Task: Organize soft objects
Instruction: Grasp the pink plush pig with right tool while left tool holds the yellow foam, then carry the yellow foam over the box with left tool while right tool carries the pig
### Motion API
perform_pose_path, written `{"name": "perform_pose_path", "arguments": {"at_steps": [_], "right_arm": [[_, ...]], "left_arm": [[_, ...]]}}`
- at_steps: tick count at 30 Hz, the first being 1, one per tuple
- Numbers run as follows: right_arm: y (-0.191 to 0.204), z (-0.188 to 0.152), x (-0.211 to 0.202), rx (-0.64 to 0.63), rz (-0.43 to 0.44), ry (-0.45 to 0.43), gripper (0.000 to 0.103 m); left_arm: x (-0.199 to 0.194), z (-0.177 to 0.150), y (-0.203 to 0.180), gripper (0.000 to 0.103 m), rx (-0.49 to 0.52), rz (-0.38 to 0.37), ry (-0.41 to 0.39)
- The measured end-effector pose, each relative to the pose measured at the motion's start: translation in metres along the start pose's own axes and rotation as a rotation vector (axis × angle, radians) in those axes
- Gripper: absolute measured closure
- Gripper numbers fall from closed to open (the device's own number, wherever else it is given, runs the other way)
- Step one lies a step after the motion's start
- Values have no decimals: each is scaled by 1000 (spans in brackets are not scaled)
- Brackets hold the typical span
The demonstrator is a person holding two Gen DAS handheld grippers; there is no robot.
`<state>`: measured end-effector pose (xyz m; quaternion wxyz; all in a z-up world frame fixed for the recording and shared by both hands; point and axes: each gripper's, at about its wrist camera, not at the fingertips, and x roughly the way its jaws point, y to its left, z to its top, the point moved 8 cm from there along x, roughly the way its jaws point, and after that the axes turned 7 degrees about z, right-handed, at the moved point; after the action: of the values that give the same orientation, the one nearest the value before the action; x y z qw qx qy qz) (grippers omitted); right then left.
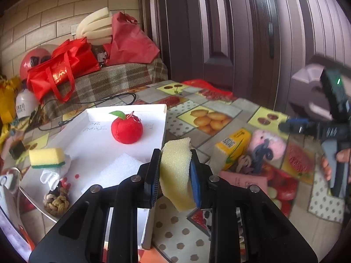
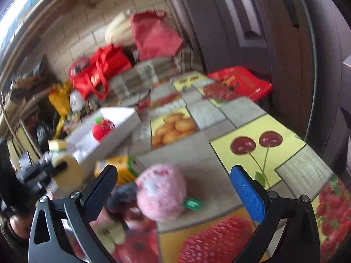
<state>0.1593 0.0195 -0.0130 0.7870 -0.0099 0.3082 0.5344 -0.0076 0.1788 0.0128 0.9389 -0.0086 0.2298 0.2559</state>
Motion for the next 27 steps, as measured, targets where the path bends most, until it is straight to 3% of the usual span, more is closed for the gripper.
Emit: {"name": "perform_pose_path", "arguments": {"at_steps": [5, 7, 10, 12, 14, 15, 19, 20, 21, 24, 27], "right_arm": [[22, -15, 6, -202, 6, 121, 0], [27, -18, 11, -240, 11, 144, 6], [32, -22, 25, -308, -26, 200, 22], [27, -27, 35, -306, -56, 251, 39], [23, -29, 38, -283, -42, 269, 50], [22, -28, 37, -273, -36, 264, 51], [8, -16, 15, -204, -62, 167, 52], [4, -8, 3, -173, -65, 98, 52], [4, 0, -13, -139, -39, 7, 52], [18, 6, -43, -92, 55, -146, 52], [50, 0, -58, -121, 125, -224, 52]], "left_arm": [[-27, 4, 7, 79, -45, -36, -32], [-38, 0, 9, 79, -42, -37, -42], [-50, -13, 13, 79, -40, -33, -37], [-54, -24, 18, 79, -42, -22, -26], [-58, -33, 25, 79, -65, -14, -16], [-60, -36, 29, 79, -80, -11, -16], [-78, -38, 45, 79, -114, 34, -74], [-83, -38, 48, 79, -117, 48, -90], [-86, -38, 50, 79, -121, 57, -101], [-94, -38, 56, 79, -128, 87, -133], [-96, -38, 63, 79, -144, 110, -143]]}}
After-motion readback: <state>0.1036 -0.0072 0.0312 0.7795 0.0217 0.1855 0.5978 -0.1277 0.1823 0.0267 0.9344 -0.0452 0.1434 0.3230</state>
